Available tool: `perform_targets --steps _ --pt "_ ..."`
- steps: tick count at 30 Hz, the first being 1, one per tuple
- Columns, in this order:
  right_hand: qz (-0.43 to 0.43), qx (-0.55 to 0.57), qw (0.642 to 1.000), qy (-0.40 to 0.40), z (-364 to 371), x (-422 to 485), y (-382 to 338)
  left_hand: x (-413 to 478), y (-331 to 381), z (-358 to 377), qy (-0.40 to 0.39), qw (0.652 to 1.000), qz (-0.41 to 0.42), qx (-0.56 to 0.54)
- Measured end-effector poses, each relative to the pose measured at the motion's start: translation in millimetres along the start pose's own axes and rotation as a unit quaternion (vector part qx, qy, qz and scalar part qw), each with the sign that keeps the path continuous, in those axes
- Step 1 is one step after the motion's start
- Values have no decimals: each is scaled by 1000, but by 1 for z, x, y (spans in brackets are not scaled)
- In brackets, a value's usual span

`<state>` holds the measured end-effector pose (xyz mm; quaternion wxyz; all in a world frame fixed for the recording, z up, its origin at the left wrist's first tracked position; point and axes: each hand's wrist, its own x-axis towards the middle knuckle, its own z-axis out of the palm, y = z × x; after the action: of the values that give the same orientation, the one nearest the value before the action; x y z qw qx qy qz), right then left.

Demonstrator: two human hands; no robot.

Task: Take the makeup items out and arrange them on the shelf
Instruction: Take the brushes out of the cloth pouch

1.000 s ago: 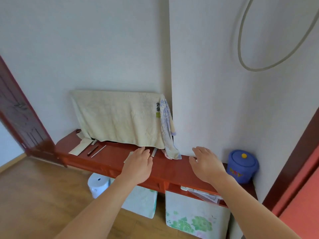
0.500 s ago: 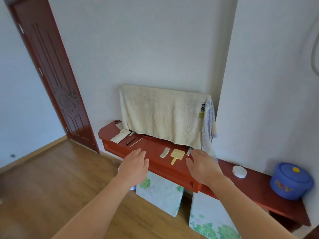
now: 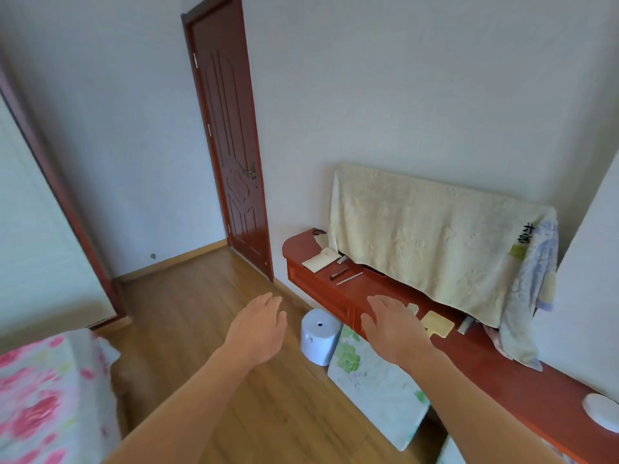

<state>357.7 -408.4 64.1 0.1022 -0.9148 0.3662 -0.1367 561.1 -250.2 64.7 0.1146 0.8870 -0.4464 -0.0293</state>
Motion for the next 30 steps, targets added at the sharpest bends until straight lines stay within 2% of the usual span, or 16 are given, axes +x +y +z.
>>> perform_targets --steps 9,12,19,24,30 --pt "-128 -1 992 2 20 79 -46 5 -51 -22 32 996 -88 -2" --pt "-161 19 986 -27 25 100 -59 9 -69 -22 46 992 -116 -4" --pt "-195 19 979 -61 50 142 -102 23 -116 -21 56 986 -158 -13" --pt "-208 3 977 -53 76 180 -142 50 -165 -26 61 985 -162 -2" --pt "-180 -17 982 -59 108 228 -189 96 -228 -34 58 988 -141 -1"
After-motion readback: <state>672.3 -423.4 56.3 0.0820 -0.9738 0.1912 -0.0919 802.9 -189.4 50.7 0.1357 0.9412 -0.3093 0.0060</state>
